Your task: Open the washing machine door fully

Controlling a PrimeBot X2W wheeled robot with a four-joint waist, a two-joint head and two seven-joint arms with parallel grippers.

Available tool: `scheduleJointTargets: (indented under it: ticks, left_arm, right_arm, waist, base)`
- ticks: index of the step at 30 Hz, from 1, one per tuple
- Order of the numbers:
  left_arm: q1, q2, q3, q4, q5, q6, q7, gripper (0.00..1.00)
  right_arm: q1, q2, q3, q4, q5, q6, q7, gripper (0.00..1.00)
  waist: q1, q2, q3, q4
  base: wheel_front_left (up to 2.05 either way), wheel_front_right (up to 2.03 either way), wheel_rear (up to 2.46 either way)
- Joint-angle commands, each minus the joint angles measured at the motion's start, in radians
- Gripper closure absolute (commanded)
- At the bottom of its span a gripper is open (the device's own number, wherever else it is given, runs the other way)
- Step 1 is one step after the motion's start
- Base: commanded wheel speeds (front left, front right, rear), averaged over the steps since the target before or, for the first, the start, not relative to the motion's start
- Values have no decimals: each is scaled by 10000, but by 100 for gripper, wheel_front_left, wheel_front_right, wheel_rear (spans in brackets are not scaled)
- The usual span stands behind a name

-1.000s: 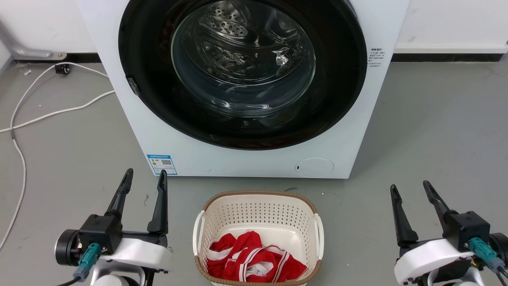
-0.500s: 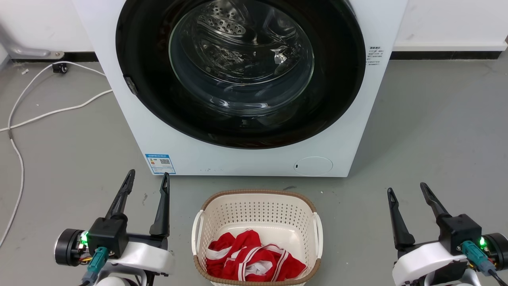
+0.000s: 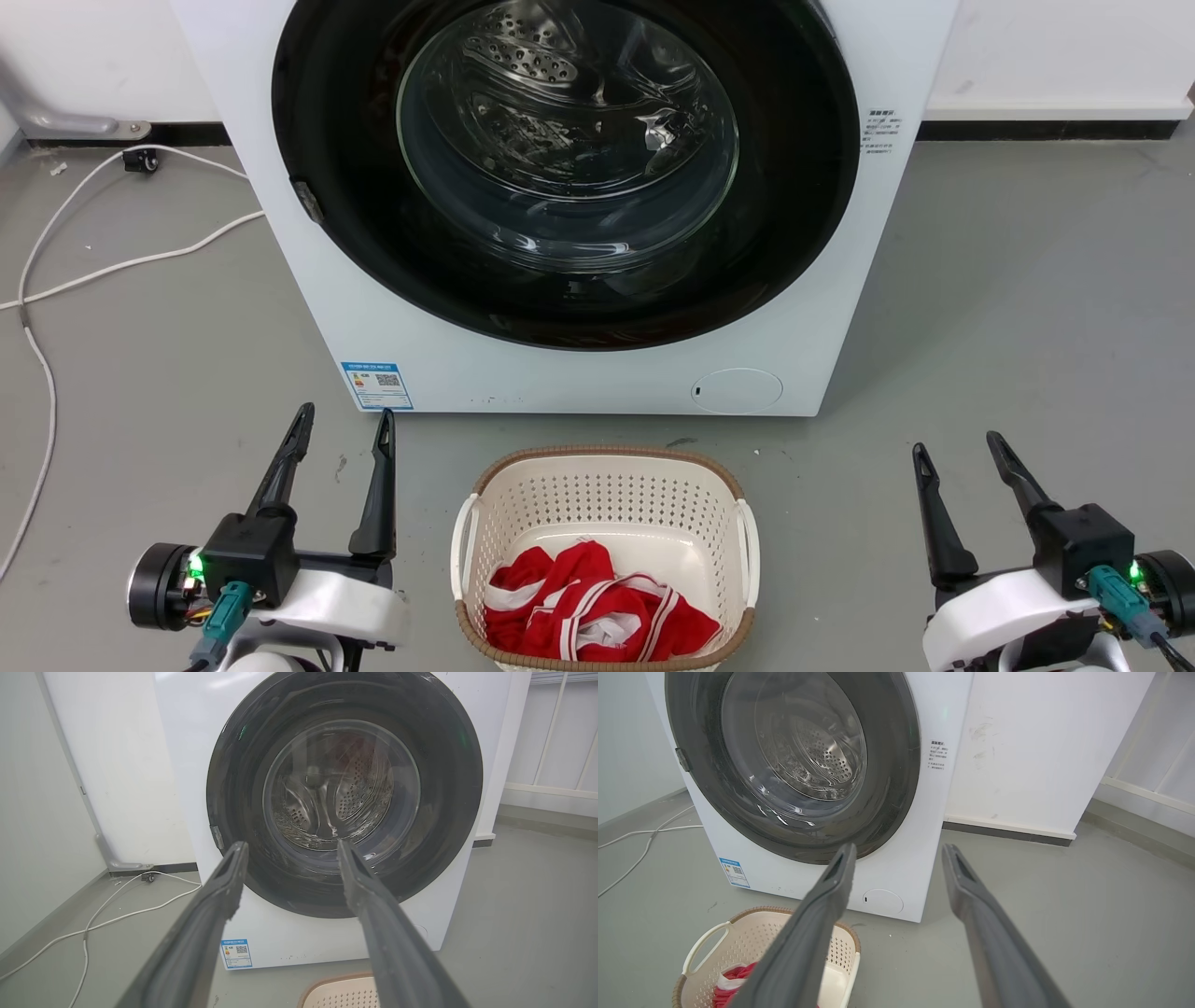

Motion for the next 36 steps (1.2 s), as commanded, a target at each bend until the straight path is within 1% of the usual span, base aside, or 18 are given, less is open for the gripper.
scheduleJointTargets:
  ticks: [1,2,8,11,13,16,19,23,26,28,32,33,36]
  left_arm:
    - [12,-10,26,8,-16,-14,-26,0]
    - [10,-14,38,13,-14,-9,-26,0]
    - [-6,-36,98,34,-22,-38,-26,0]
    - [1,-56,124,47,-36,-53,-26,0]
    - [-3,-68,132,62,-29,-60,-26,0]
    - [-4,-83,151,97,-47,-75,-26,0]
    - [-9,-108,173,119,-65,-88,-26,0]
    - [-3,-140,234,117,-77,-72,-26,0]
    - [-59,-158,285,90,-84,-74,-25,0]
    - [-133,-169,288,96,-110,-84,-25,0]
    - [-288,-181,251,48,-125,-111,-26,0]
    - [-415,-183,241,11,-128,-123,-26,0]
    - [-607,-188,228,-61,-161,-132,-25,0]
  right_arm:
    - [-106,34,-14,35,127,-7,-9,75]
    - [-108,34,-15,42,159,-7,-13,100]
    - [-141,34,5,59,482,-7,-114,100]
    - [-170,34,-68,36,1058,-7,-285,100]
    - [-179,34,-96,145,2398,-7,-418,100]
    - [-370,33,-46,289,4726,-5,-680,100]
    - [-564,33,39,395,7429,-5,-977,100]
    - [-1179,25,74,567,11598,-3,-1200,100]
    - [-1862,25,-47,744,13659,-3,-1111,100]
    - [-2380,-22,-248,784,13603,-3,-1008,100]
    - [-3549,-4,-704,966,14144,-3,-552,100]
    - [-4191,-2,-928,1182,14312,-3,-317,100]
    - [-5260,-111,-1264,1749,14500,-3,57,100]
  waist:
    - [0,-1,-1,2]
    - [0,-1,-2,3]
    - [0,-1,-1,3]
    - [0,-1,-8,1]
    - [0,-1,-14,3]
    - [0,-1,-29,7]
    - [0,-1,-36,4]
    - [0,-1,-14,-52]
    - [0,-1,53,-89]
    - [0,-1,136,-86]
    - [0,-1,400,-79]
    - [0,-1,565,-53]
    - [0,-1,903,0]
  base:
    - [0,0,0]
    - [0,0,0]
    - [0,0,0]
    - [0,0,0]
    - [0,0,0]
    - [0,0,0]
    - [0,0,0]
    - [0,0,0]
    - [0,0,0]
    - [0,0,0]
    - [0,0,0]
    - [0,0,0]
    - [0,0,0]
